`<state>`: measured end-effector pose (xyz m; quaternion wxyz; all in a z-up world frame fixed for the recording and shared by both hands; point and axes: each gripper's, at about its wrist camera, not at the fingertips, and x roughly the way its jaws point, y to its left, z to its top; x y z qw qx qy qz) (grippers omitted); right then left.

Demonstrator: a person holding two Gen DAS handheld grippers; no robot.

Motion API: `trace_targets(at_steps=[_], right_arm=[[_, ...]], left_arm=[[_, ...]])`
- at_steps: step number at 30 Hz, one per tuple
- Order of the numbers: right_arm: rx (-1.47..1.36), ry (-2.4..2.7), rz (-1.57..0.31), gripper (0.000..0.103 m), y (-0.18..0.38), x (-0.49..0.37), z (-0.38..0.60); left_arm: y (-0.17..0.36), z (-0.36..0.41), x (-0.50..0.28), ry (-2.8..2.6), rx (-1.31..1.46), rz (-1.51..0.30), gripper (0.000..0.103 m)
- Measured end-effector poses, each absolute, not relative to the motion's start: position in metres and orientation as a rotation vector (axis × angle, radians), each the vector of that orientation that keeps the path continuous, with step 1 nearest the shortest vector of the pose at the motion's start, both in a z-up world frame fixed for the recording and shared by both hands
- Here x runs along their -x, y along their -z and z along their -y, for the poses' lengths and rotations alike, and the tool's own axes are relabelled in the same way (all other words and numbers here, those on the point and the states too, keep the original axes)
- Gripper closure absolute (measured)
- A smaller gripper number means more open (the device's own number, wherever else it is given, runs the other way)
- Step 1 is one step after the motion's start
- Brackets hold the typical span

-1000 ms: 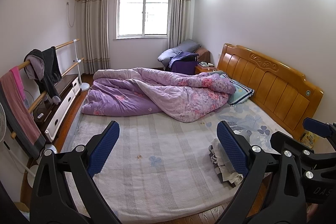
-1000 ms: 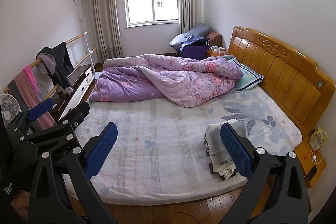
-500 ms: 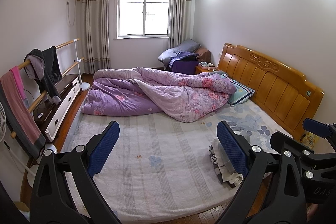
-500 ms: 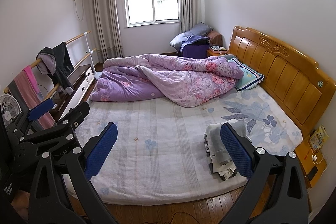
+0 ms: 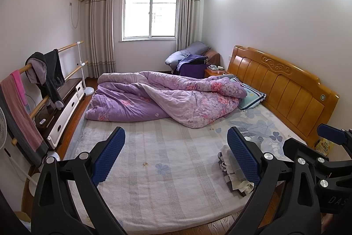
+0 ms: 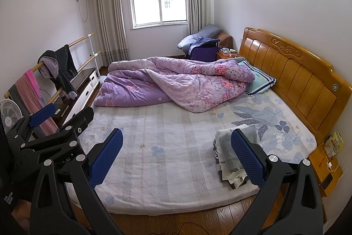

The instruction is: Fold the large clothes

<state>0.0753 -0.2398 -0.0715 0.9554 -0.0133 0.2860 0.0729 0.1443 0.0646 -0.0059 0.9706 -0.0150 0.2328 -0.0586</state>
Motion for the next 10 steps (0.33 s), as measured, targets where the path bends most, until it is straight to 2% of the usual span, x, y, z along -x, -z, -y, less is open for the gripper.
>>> trace_targets(at_steps=[10], right_arm=[[0.025, -0.147, -0.584, 0.008, 0.0694, -0.0719, 0.2401]], left_arm=[[0.0055, -0.0691, -0.1424, 0.118, 0.03, -0.477, 0.009]])
